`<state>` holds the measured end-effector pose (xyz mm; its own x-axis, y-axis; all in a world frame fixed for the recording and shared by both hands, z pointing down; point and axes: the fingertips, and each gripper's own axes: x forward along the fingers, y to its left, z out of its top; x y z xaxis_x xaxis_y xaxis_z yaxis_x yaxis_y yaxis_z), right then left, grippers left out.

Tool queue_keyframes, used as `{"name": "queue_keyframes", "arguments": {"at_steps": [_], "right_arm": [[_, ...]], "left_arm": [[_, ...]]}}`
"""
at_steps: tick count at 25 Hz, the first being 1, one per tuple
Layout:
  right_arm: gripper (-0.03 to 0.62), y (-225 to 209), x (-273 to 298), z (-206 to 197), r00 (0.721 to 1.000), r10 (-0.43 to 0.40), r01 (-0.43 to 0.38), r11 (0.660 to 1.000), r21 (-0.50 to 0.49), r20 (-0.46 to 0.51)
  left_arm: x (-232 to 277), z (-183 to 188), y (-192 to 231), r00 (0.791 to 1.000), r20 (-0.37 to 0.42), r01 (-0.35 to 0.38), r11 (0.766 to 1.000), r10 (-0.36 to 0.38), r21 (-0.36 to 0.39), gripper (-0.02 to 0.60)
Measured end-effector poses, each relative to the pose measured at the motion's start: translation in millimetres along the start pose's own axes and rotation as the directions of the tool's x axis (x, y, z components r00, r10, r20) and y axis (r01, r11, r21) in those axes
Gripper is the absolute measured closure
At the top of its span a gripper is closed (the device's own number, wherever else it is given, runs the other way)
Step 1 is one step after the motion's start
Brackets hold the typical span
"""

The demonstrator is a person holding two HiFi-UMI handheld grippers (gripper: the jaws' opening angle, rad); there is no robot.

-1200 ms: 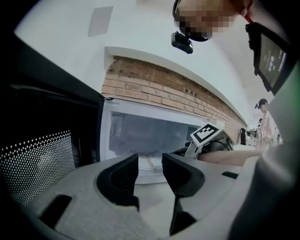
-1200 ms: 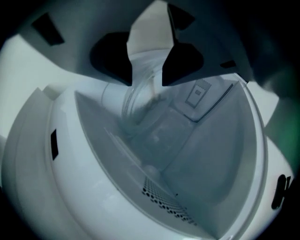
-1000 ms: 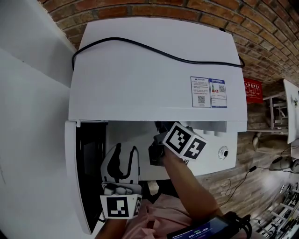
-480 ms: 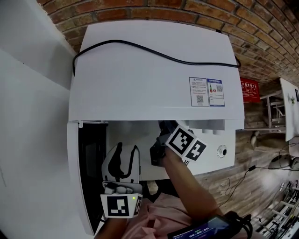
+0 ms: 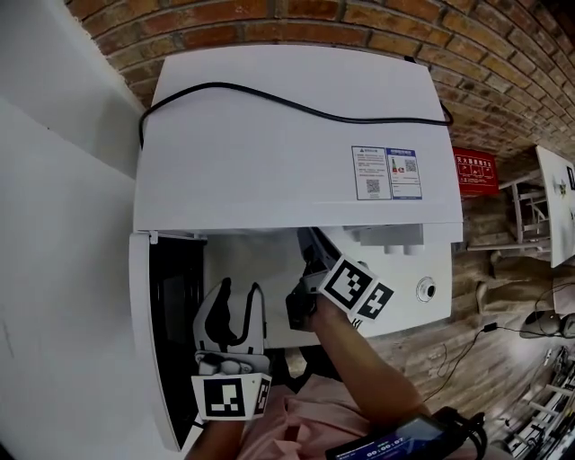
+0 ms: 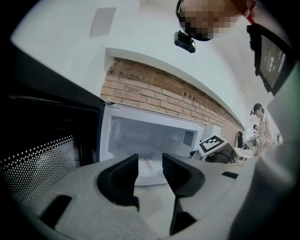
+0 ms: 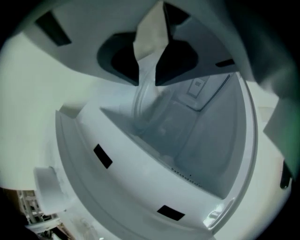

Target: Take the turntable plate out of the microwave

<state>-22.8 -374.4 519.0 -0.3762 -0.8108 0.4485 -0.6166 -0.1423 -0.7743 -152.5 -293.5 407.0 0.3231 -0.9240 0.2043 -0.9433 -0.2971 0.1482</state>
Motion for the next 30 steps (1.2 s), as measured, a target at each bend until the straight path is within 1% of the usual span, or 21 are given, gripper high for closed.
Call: {"name": "queue_keyframes", "arguments": {"at_steps": [2, 4, 5, 6, 7, 9, 12, 14, 15, 16, 20, 22, 28, 30], "right_arm": [[0.464, 0, 2, 5, 1.000, -0.010, 0.010, 1.000, -0.010, 0.002], [0.465, 1, 1, -4, 0.999, -0.011, 0.012, 1.000, 0.018, -0.037], [0.462, 1, 0, -14, 0.998, -0.003, 0.006, 0.999, 0.045, -0.066], [0.443, 0, 0, -26, 0.995, 0.011, -0.004, 0.997, 0.080, -0.094], [0.404, 0, 2, -37, 0.993, 0.031, -0.016, 0.992, 0.125, -0.117], [0.353, 1, 10, -50, 0.988, 0.076, -0.046, 0.975, 0.216, -0.135], [0.344, 7, 23, -48, 0.985, 0.122, -0.083, 0.954, 0.290, -0.120], [0.358, 6, 28, -47, 0.985, 0.120, -0.076, 0.945, 0.319, -0.121], [0.384, 4, 29, -48, 0.985, 0.118, -0.070, 0.941, 0.332, -0.125], [0.391, 2, 29, -48, 0.985, 0.120, -0.070, 0.937, 0.342, -0.127], [0.420, 3, 25, -48, 0.983, 0.143, -0.090, 0.923, 0.374, -0.115], [0.460, 5, 22, -48, 0.984, 0.150, -0.101, 0.916, 0.388, -0.099], [0.556, 11, 13, -43, 0.982, 0.176, -0.140, 0.919, 0.369, -0.065], [0.559, 10, 11, -42, 0.982, 0.182, -0.150, 0.915, 0.374, -0.051]], "left_arm": [[-1, 1, 0, 1.000, 0.003, 0.000, 1.000, 0.000, 0.000, 0.416], [-1, 1, 0, 1.000, 0.006, 0.001, 1.000, -0.001, -0.002, 0.416], [-2, 1, 0, 1.000, 0.006, 0.002, 1.000, -0.002, -0.002, 0.416], [-2, 0, 0, 1.000, 0.005, 0.004, 1.000, -0.004, -0.002, 0.416], [-2, 0, 0, 1.000, 0.003, 0.006, 1.000, -0.006, -0.001, 0.416], [-1, 1, 2, 1.000, 0.001, 0.009, 1.000, -0.009, 0.003, 0.416], [-3, 1, 7, 1.000, -0.004, 0.000, 1.000, 0.000, 0.004, 0.416], [-4, 0, 11, 1.000, -0.009, -0.009, 1.000, 0.009, 0.001, 0.416], [-4, 0, 12, 1.000, -0.010, -0.011, 1.000, 0.011, 0.001, 0.416], [-5, 0, 13, 1.000, -0.010, -0.012, 1.000, 0.012, 0.001, 0.416], [-4, 0, 13, 1.000, -0.012, -0.012, 1.000, 0.012, -0.001, 0.416], [-4, 1, 13, 1.000, -0.011, -0.014, 1.000, 0.014, -0.002, 0.416], [-5, 2, 9, 1.000, -0.003, -0.017, 1.000, 0.017, 0.002, 0.416], [-6, 2, 9, 1.000, 0.000, -0.022, 1.000, 0.022, 0.005, 0.416]]}}
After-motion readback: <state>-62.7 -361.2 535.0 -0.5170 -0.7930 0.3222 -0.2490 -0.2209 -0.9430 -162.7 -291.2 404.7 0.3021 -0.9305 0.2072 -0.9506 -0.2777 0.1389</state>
